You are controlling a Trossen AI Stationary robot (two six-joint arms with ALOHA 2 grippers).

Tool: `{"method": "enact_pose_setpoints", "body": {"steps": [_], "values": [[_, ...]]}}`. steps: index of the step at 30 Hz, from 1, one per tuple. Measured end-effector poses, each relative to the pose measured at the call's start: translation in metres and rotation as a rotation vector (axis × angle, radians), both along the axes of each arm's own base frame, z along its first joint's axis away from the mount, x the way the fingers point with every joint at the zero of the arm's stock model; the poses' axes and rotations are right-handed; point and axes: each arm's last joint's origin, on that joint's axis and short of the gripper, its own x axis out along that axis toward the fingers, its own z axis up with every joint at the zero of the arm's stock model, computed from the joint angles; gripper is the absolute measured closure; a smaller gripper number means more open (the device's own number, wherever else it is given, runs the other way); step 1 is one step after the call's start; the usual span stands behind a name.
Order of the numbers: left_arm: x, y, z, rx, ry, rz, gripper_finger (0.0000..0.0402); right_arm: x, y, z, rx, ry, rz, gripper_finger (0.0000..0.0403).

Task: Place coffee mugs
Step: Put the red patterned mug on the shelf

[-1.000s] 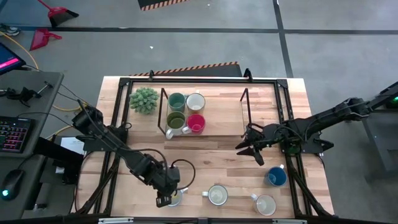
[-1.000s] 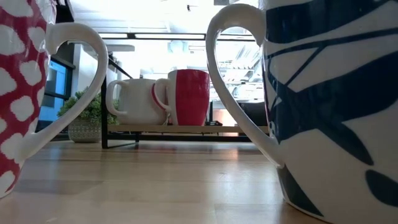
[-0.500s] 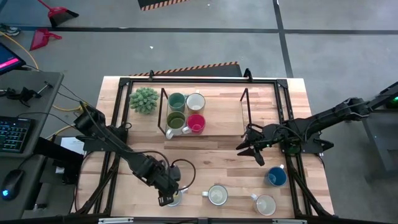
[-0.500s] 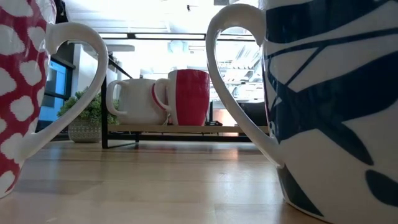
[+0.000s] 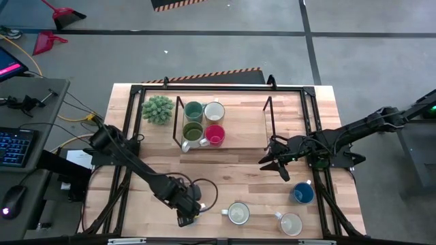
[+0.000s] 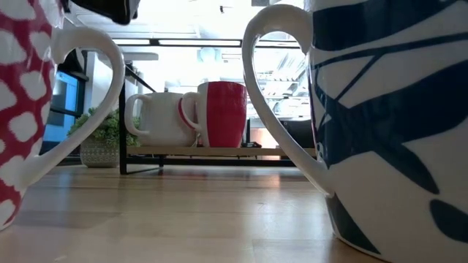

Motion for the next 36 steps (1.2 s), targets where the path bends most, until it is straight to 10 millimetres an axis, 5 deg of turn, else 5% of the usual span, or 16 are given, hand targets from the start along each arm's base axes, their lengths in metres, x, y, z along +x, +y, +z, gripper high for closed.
{"method": "enact_pose_setpoints", "body": {"steps": [7, 13, 22, 36], "values": [[0.006, 0.008, -0.001, -0.001, 0.006, 0.060, 0.0282, 0.000, 0.000, -0.001, -0.006, 0.006, 0.002, 0.0289], [0.014, 0.015, -0.001, -0.009, -0.019, 0.038, 0.0383, 0.000, 0.000, -0.001, -0.024, 0.000, 0.011, 0.0289], [0.035, 0.039, 0.005, -0.035, -0.069, 0.033, 0.0393, -0.001, -0.001, -0.003, -0.056, 0.013, 0.003, 0.0289], [0.069, 0.086, 0.109, 0.030, -0.224, 0.011, 0.0394, 0.003, 0.003, 0.013, 0.024, -0.138, 0.099, 0.0289]]}}
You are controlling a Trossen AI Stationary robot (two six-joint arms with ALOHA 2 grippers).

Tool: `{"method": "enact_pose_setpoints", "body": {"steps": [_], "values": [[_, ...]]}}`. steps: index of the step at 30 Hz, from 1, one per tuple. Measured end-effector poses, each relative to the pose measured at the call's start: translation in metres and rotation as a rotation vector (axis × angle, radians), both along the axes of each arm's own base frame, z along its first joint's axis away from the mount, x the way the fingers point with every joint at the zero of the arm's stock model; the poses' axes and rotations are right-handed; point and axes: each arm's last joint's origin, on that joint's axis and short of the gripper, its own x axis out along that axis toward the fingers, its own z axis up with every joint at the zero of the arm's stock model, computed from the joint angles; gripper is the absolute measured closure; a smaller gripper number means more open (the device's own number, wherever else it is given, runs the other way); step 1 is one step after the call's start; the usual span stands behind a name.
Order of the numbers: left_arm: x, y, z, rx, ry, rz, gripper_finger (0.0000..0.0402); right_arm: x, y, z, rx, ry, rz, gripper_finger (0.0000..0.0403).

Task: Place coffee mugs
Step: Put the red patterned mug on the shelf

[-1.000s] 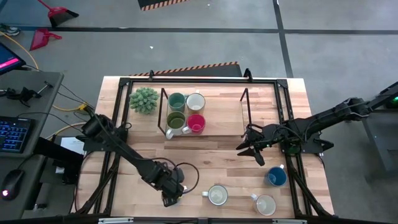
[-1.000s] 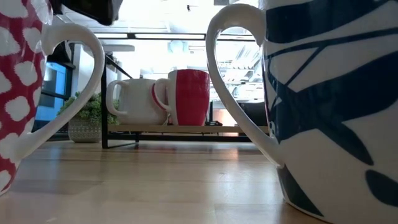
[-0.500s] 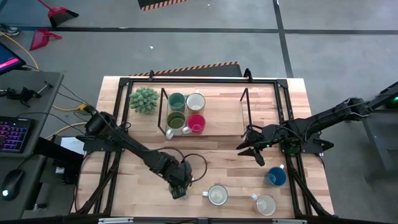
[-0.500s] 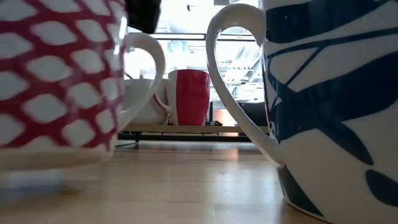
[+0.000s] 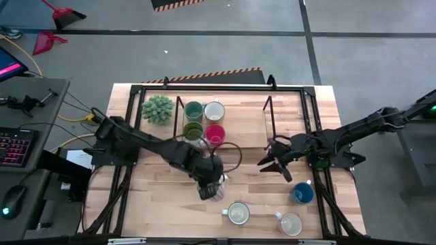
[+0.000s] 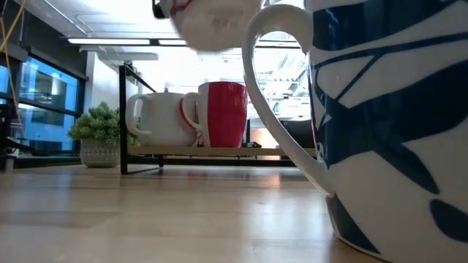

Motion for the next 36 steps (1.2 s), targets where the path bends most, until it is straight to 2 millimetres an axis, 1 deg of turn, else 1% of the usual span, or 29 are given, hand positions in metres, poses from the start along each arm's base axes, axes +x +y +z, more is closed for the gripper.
{"method": "enact_pose_setpoints", "body": {"steps": [4, 6, 8, 14, 17, 23, 28, 31, 36], "values": [[0.000, 0.018, 0.025, 0.035, 0.000, 0.027, 0.0394, -0.002, 0.002, 0.015, 0.048, -0.136, 0.087, 0.0289], [0.003, 0.032, 0.035, 0.055, -0.014, 0.065, 0.0394, -0.005, 0.002, 0.023, 0.049, -0.201, 0.111, 0.0289], [0.007, 0.048, 0.040, 0.062, -0.036, 0.107, 0.0394, -0.009, 0.001, 0.030, 0.041, -0.269, 0.121, 0.0289], [0.016, 0.101, 0.051, 0.098, -0.079, 0.192, 0.0394, -0.024, -0.002, 0.052, 0.012, -0.461, 0.158, 0.0289], [0.017, 0.127, 0.053, 0.109, -0.085, 0.242, 0.0394, -0.032, -0.003, 0.062, 0.015, -0.551, 0.183, 0.0289], [0.016, 0.171, 0.054, 0.115, -0.096, 0.356, 0.0394, -0.042, -0.006, 0.071, -0.013, -0.650, 0.170, 0.0289], [0.023, 0.194, 0.058, 0.105, -0.200, 0.418, 0.0394, -0.041, -0.007, 0.071, -0.023, -0.650, 0.159, 0.0289], [0.026, 0.202, 0.061, 0.106, -0.252, 0.436, 0.0394, -0.040, -0.007, 0.070, -0.028, -0.637, 0.137, 0.0289], [0.032, 0.209, 0.052, 0.124, -0.240, 0.458, 0.0394, -0.040, -0.008, 0.069, -0.045, -0.633, 0.108, 0.0289]]}}
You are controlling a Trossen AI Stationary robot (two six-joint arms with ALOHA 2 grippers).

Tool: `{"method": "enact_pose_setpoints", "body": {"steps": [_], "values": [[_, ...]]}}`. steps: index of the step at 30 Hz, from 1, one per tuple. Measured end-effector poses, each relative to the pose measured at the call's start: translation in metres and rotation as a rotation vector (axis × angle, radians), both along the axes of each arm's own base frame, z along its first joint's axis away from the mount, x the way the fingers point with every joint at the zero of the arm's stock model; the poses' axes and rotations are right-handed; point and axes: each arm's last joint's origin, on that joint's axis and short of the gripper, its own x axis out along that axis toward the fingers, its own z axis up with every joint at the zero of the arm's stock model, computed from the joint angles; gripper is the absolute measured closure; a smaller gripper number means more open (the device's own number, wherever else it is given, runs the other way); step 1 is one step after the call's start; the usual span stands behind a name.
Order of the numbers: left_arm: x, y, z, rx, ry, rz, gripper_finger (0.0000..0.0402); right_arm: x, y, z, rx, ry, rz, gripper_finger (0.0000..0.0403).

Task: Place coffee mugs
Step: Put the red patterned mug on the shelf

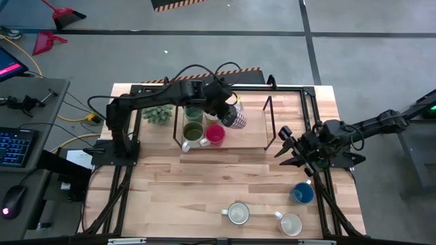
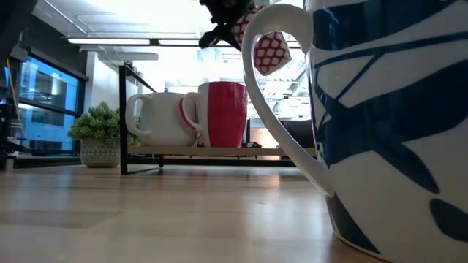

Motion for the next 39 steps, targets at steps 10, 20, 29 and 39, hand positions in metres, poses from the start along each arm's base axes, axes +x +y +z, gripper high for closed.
{"method": "enact_pose_setpoints", "body": {"steps": [10, 20, 29, 39], "values": [[0.040, -0.006, -0.024, 0.016, 0.029, -0.068, 0.0394, 0.000, 0.000, -0.002, -0.015, 0.016, -0.008, 0.0289], [0.064, -0.033, -0.024, 0.145, 0.180, -0.245, 0.0394, 0.002, -0.003, -0.006, -0.012, 0.064, -0.111, 0.0289], [0.038, -0.041, 0.009, 0.173, 0.196, -0.291, 0.0394, 0.007, -0.012, -0.016, -0.095, 0.143, -0.465, 0.0289], [0.028, -0.070, 0.019, 0.183, 0.203, -0.400, 0.0394, 0.025, -0.019, -0.004, -0.139, 0.252, -0.589, 0.0289]]}}
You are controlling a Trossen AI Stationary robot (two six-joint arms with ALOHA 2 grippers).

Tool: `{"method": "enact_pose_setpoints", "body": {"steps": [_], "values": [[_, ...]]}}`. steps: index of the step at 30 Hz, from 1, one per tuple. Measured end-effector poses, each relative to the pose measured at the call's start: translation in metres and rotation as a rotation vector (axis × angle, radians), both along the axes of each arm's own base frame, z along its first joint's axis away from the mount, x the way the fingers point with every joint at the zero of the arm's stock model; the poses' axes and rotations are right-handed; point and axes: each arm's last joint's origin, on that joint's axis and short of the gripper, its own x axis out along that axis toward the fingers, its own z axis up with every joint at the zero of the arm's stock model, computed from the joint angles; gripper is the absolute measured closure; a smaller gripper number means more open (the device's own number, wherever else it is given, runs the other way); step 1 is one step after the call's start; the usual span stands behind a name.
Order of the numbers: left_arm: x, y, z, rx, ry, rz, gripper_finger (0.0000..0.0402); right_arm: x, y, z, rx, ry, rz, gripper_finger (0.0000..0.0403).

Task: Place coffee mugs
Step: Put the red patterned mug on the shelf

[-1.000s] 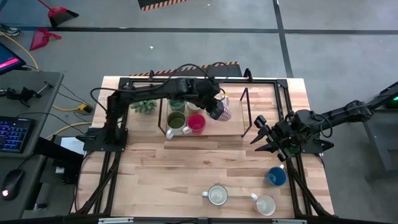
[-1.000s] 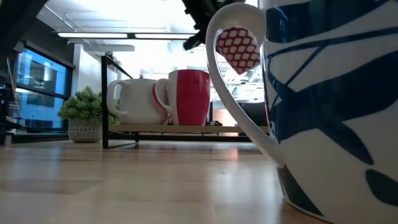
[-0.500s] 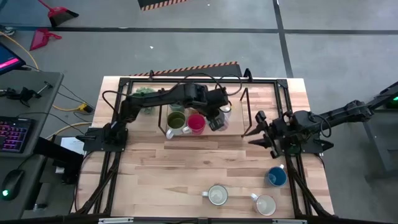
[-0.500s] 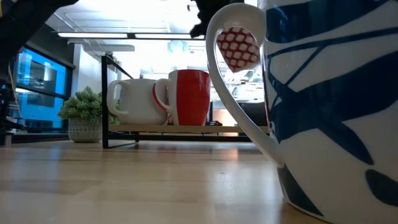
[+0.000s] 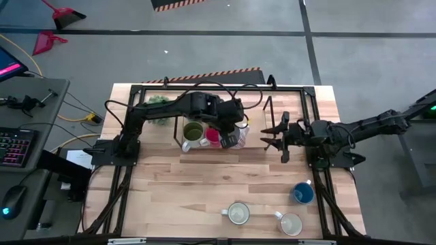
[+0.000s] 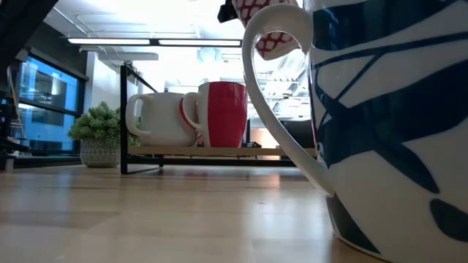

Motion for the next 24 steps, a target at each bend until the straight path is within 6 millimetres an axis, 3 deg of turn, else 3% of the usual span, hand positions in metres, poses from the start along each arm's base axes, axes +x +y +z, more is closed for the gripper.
{"method": "enact_pose_setpoints", "body": {"steps": [11, 24], "values": [[0.002, -0.020, 0.001, 0.017, -0.017, -0.057, 0.0394, 0.035, -0.009, 0.028, -0.040, 0.172, 0.057, 0.0289], [0.003, -0.036, 0.002, 0.046, -0.041, -0.111, 0.0394, 0.055, -0.015, 0.029, -0.015, 0.217, 0.176, 0.0289]]}}
